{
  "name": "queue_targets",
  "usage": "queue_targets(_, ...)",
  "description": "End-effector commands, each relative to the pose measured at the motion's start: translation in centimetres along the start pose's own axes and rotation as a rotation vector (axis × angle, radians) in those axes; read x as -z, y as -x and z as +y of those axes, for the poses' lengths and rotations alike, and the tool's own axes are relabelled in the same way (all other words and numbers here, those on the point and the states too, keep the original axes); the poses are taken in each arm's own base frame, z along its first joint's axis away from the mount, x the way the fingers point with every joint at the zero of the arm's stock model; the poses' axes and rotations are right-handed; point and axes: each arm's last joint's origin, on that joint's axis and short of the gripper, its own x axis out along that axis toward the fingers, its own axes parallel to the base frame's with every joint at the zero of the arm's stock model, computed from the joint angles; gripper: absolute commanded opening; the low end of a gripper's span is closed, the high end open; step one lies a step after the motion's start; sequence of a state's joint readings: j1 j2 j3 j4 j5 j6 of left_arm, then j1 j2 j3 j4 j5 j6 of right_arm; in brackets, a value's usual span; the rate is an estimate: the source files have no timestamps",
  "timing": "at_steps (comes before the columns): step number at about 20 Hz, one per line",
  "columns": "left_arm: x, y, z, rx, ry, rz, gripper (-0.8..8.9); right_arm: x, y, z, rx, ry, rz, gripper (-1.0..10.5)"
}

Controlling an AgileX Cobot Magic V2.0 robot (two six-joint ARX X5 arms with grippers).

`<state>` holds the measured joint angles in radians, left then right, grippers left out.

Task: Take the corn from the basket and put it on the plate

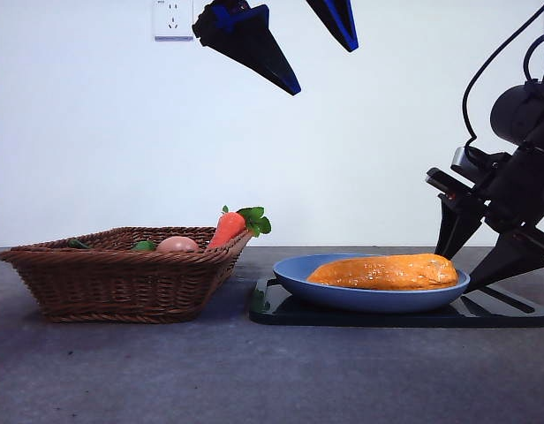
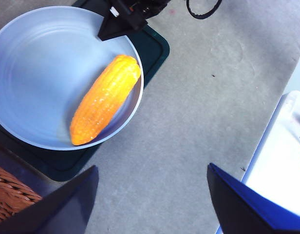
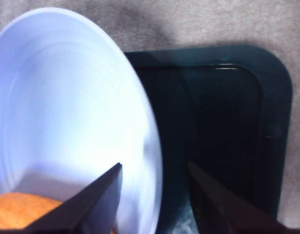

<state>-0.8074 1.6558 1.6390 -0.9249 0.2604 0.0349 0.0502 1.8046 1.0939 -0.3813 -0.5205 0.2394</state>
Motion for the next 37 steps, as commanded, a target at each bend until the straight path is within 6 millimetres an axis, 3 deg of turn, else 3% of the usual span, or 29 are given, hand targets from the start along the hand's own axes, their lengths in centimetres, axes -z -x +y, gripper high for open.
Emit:
queue_targets(1,-0.6,0.1,-0.1,0.002,-0.016,-0.012,3.64,-0.6,1.5,0.6,0.001,0.026,-0.036,2.3)
queue_targets(6,-0.5,0.2,0.3,-0.004,-0.011,-0.014,3.64,0.6,7.1,3.1,0.021,0.104,-0.069,2.3)
queue_targets(11,-0.5,0.2,0.3,-0.005,-0.011,-0.014,3.63,5.0,13.2,7.4,0.009,0.238,-0.010,2.3)
queue_targets(14,-0.5,0.2,0.3,-0.005,-0.014,-0.014,3.47,7.6,15.7,9.5,-0.018,0.317,-0.003,2.2)
queue_targets(16,-0.5,0.2,0.3,-0.005,-0.013,-0.014,2.82,8.8,16.7,10.4,-0.035,0.352,-0.005,2.0)
queue_targets(21,-0.5,0.2,0.3,-0.005,-0.013,-0.014,0.05,10.3,17.4,11.3,-0.055,0.467,0.028,0.0)
queue_targets(29,-0.7,0.2,0.3,-0.006,-0.018,-0.031,0.07,10.2,17.3,11.5,-0.062,0.483,0.017,0.0)
queue_targets(37,-2.1,0.3,0.3,-0.012,-0.055,-0.169,0.07,9.9,17.3,11.5,-0.063,0.493,-0.008,0.0)
